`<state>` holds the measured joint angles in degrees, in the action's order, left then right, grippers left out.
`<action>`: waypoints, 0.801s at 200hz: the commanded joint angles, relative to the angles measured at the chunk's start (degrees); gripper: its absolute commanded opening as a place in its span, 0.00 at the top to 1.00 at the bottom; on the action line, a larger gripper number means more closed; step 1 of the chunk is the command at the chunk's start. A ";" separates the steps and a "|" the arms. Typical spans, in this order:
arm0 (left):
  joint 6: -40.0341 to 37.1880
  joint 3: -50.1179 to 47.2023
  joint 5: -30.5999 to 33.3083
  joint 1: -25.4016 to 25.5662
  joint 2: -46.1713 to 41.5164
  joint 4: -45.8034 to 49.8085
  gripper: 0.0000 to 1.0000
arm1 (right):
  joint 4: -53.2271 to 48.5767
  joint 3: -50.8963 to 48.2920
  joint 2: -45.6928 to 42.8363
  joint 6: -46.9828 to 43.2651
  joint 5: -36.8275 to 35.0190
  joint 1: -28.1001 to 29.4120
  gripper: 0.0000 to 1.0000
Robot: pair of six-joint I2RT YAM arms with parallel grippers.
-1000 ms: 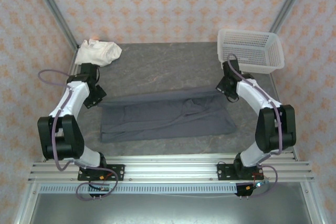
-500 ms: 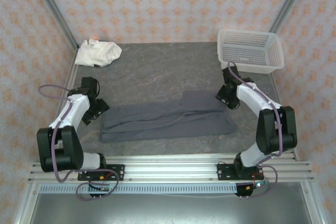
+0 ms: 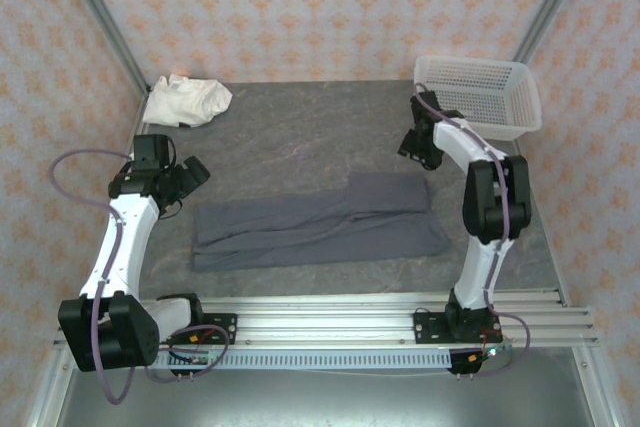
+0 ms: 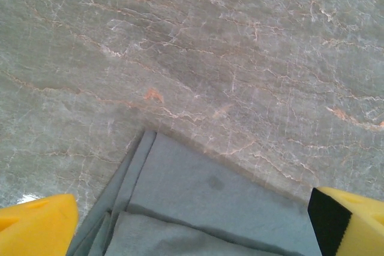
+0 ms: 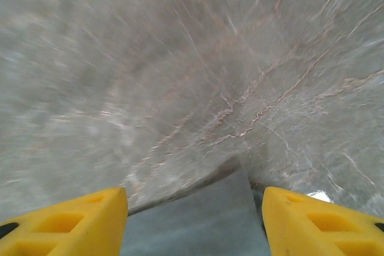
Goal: Fold the inside-out t-shirt
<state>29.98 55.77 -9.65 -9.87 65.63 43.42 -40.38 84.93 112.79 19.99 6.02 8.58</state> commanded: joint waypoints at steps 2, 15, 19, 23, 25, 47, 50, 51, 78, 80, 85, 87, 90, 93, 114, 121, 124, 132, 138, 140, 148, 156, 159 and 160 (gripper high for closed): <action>-2.17 -1.19 -1.39 0.12 -0.46 -0.67 0.00 | -3.17 1.77 2.20 -5.93 0.01 0.36 0.38; -2.12 -1.93 -2.07 0.21 -0.04 -1.33 0.00 | -1.90 1.40 3.39 -7.98 2.02 0.38 0.40; -2.10 -2.08 -2.27 0.18 0.22 -1.59 0.00 | -1.68 1.38 3.70 -8.34 2.46 0.36 0.41; -2.09 -2.28 -2.40 0.21 0.44 -1.74 0.00 | -1.55 1.45 4.01 -8.63 2.73 0.38 0.42; -2.09 -2.32 -2.46 0.20 0.53 -1.75 0.00 | -1.44 1.40 4.08 -8.75 2.71 0.32 0.42; -2.19 -3.20 -2.33 0.33 1.00 -2.28 0.00 | 0.07 1.10 4.69 -10.91 4.00 0.43 0.49; -2.20 -3.31 -2.31 0.35 1.00 -2.36 0.00 | 0.12 1.26 4.81 -11.17 3.95 0.45 0.49; -2.20 -3.35 -2.35 0.36 1.00 -2.37 0.00 | 0.12 1.37 4.85 -11.23 3.89 0.46 0.49; -2.45 -3.57 -2.40 0.40 1.08 -2.37 0.00 | -1.32 4.25 6.50 -12.51 1.91 0.59 0.44; -2.46 -3.59 -2.39 0.40 1.08 -2.42 0.00 | -1.25 4.45 6.62 -12.62 1.85 0.64 0.44; -2.34 -3.72 -2.39 0.39 1.08 -2.46 0.00 | -1.23 4.83 6.98 -12.84 1.48 0.60 0.44; -2.37 -3.67 -2.39 0.42 1.13 -2.53 0.00 | -1.14 5.04 7.15 -12.97 1.30 0.64 0.44; -2.31 -3.68 -2.39 0.45 1.17 -2.59 0.00 | -1.14 5.32 7.43 -13.18 1.16 0.70 0.44; -2.23 -3.66 -2.39 0.39 1.17 -2.63 0.00 | -1.17 5.68 7.68 -13.40 0.87 0.73 0.45; -1.87 -3.59 -2.48 0.46 1.59 -2.64 0.00 | -3.10 8.66 10.33 -13.77 -0.52 0.85 0.53; -1.93 -3.61 -2.36 0.46 1.70 -2.55 0.00 | -3.77 9.42 10.93 -13.84 0.00 0.95 0.60; -1.86 -3.72 -2.31 0.46 1.70 -2.55 0.00 | -3.89 9.63 11.10 -13.85 0.31 0.97 0.63; -1.91 -3.80 -2.26 0.47 1.70 -2.55 0.00 | -3.70 9.66 11.11 -13.84 0.91 1.15 0.71; -1.86 -3.90 -2.07 0.52 1.70 -2.55 0.00 | -3.65 9.65 10.98 -13.84 1.21 1.22 0.77; -1.88 -3.93 -2.05 0.48 1.70 -2.55 0.00 | -3.67 9.71 10.96 -13.77 1.32 1.21 0.79; -1.76 -4.09 -1.95 0.46 1.69 -2.62 0.00 | -3.90 9.82 10.79 -13.43 1.95 1.26 0.85; -1.53 -4.09 -1.80 0.49 1.70 -2.64 0.00 | -4.32 9.99 10.44 -12.96 2.65 1.24 0.91; -1.50 -4.09 -1.79 0.53 1.70 -2.54 0.00 | -4.53 10.02 10.24 -12.81 2.91 1.22 0.93; -1.50 -4.09 -1.78 0.50 1.70 -2.59 0.00 | -4.62 10.01 10.16 -12.80 3.01 1.24 0.94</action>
<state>28.47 52.73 -11.79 -9.76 66.94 41.58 -42.02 93.12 123.07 7.16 8.25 9.37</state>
